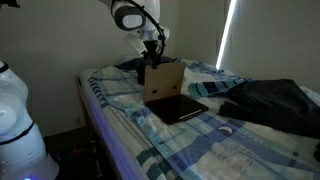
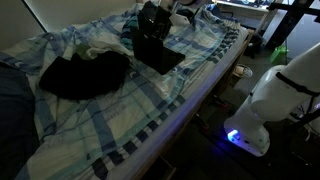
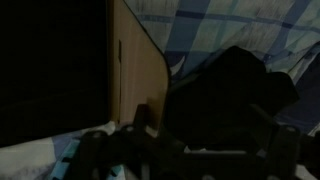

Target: Open the tablet on the bed

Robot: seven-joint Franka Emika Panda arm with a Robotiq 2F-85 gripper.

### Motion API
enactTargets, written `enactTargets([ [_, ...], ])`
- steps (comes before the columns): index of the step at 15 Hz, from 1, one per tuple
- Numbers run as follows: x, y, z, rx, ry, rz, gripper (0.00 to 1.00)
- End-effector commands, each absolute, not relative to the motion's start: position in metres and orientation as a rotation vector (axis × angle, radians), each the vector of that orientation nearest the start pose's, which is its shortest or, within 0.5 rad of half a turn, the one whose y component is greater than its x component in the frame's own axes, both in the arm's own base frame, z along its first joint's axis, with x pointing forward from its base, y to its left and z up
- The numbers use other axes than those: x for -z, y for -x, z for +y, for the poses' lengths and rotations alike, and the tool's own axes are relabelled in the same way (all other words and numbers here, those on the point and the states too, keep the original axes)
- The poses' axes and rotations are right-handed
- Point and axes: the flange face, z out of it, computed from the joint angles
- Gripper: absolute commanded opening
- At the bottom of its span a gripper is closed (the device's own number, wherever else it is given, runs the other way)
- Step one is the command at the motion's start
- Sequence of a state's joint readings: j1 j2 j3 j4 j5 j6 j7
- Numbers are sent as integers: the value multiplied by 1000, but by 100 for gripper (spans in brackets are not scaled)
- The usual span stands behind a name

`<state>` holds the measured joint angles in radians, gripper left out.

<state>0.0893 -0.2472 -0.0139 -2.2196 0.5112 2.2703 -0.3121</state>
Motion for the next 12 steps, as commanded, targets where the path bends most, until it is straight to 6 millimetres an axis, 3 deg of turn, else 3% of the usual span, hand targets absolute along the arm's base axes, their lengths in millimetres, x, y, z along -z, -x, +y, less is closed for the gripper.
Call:
enactTargets([
  [1,-512,-512,65,438,2695,-203,100],
  [12,-515,-515,113,411,2678,-316,100],
])
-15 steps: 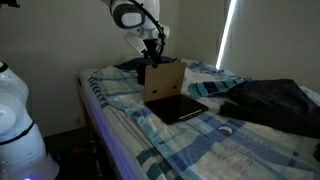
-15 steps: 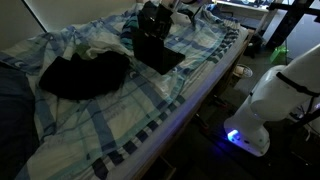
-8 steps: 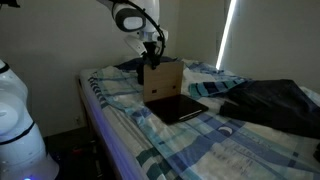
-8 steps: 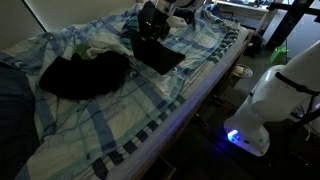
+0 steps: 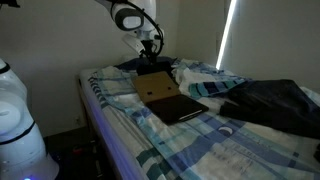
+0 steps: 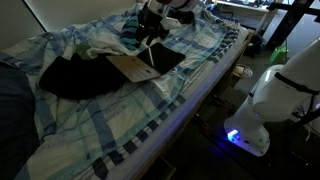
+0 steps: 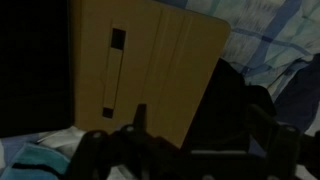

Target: Open the tablet on the bed

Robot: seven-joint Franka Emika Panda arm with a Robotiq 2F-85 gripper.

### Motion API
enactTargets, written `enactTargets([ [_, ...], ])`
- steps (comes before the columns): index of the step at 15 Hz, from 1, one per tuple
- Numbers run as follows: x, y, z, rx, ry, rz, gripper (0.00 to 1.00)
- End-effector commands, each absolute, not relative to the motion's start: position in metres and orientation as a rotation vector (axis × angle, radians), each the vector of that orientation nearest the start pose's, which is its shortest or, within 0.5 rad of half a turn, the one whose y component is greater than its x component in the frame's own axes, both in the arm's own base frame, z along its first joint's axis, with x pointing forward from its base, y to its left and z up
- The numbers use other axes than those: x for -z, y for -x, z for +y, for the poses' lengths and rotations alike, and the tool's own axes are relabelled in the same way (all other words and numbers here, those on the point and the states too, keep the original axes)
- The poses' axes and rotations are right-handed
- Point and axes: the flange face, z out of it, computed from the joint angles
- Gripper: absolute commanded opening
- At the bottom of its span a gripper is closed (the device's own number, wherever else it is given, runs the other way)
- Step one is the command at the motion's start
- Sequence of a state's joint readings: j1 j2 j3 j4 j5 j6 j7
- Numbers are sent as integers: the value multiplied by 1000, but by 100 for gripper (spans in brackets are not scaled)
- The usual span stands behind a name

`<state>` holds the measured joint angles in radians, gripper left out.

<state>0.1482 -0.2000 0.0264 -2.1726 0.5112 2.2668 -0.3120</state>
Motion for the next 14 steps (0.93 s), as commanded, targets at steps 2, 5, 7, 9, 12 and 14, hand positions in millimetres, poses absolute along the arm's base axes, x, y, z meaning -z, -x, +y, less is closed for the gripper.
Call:
enactTargets([
  [2,-513,-515,117,406,2675,-328,100],
  [5,-512,-515,117,405,2675,-323,100],
  [7,-514,-514,116,411,2680,-320,100],
  [9,-515,-513,116,415,2675,-327,100],
  [12,-508,-512,115,422,2682,-313,100],
  [14,-509,-512,115,422,2681,-313,100],
])
